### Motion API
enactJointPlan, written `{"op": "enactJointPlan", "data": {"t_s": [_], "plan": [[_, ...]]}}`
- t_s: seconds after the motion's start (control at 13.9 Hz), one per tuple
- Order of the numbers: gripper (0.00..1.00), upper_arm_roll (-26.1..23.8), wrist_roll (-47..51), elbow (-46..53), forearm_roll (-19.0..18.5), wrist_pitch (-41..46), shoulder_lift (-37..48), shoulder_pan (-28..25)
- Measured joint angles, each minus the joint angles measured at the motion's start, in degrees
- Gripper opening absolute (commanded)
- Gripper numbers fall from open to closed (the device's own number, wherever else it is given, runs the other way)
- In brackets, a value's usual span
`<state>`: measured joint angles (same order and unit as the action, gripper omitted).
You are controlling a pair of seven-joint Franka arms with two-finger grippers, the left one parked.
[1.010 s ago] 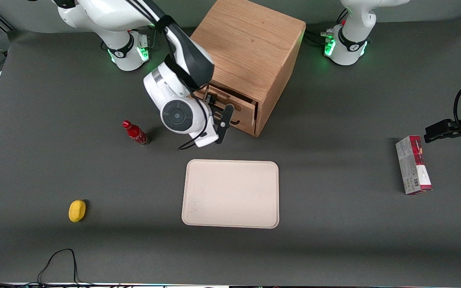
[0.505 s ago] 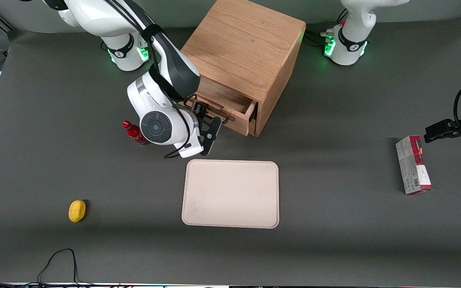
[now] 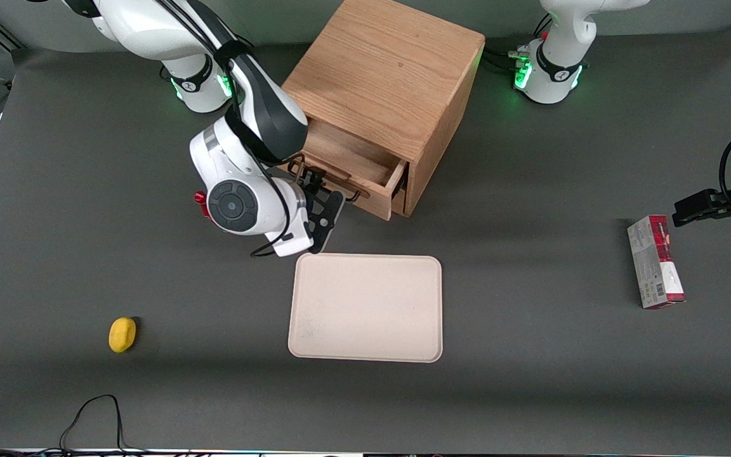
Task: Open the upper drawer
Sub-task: 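Pull the handle outward with the right gripper, sliding the drawer open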
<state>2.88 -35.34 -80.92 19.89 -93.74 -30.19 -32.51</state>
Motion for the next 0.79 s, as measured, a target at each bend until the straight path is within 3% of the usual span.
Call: {"op": "enactJointPlan", "data": {"t_s": [0.79], "plan": [[1.00,0.01,-0.34,5.40,0.00,-0.62,-3.17,2.03]]}}
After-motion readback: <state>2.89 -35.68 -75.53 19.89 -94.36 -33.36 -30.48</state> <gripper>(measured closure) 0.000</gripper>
